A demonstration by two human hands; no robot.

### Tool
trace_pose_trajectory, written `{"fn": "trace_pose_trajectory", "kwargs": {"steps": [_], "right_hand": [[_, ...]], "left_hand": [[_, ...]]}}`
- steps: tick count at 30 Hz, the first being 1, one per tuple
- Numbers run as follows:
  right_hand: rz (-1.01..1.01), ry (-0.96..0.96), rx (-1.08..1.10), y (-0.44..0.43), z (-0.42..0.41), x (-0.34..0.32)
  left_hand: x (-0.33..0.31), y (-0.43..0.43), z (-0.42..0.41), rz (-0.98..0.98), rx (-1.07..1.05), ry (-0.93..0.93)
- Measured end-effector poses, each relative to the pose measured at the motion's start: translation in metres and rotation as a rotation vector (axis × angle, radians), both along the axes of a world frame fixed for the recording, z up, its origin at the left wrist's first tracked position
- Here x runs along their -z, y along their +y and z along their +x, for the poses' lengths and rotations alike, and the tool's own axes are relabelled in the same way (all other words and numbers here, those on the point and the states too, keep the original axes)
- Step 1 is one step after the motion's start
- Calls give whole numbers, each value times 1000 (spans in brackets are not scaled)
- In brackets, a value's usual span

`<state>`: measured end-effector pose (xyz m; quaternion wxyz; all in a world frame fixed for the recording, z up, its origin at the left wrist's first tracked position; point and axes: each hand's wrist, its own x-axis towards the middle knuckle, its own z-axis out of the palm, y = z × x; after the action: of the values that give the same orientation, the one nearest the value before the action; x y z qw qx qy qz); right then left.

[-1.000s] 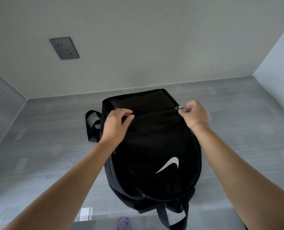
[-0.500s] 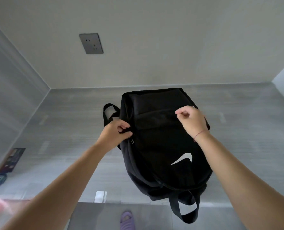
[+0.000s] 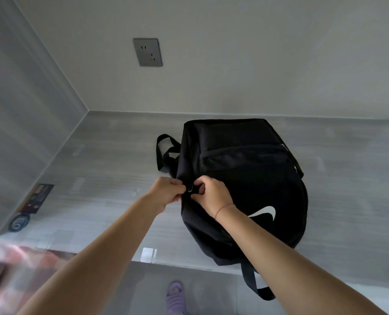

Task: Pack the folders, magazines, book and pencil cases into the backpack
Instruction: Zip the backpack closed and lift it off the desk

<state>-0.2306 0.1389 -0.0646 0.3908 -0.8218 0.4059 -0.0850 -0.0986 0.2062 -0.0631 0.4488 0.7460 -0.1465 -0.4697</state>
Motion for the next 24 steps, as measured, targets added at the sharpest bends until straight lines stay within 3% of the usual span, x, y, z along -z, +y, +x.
{"fn": "trace_pose_trajectory", "kwargs": {"steps": [3, 8, 12, 18, 21, 24], "right_hand": [[42, -34, 64, 2, 2, 4], [409, -184, 206, -1, 10, -4], [381, -76, 192, -2, 13, -9], [261, 3, 111, 0, 11, -21], [199, 13, 61, 8, 7, -28], [226, 12, 13, 16, 0, -32]], "left_hand": [[-1, 8, 2, -94, -12, 233], [1, 7, 4, -133, 109, 243], [2, 4, 3, -145, 170, 206], [-9, 3, -2, -63, 84, 186], [-14, -2, -9, 117, 117, 35], [-16, -8, -18, 123, 78, -98]]}}
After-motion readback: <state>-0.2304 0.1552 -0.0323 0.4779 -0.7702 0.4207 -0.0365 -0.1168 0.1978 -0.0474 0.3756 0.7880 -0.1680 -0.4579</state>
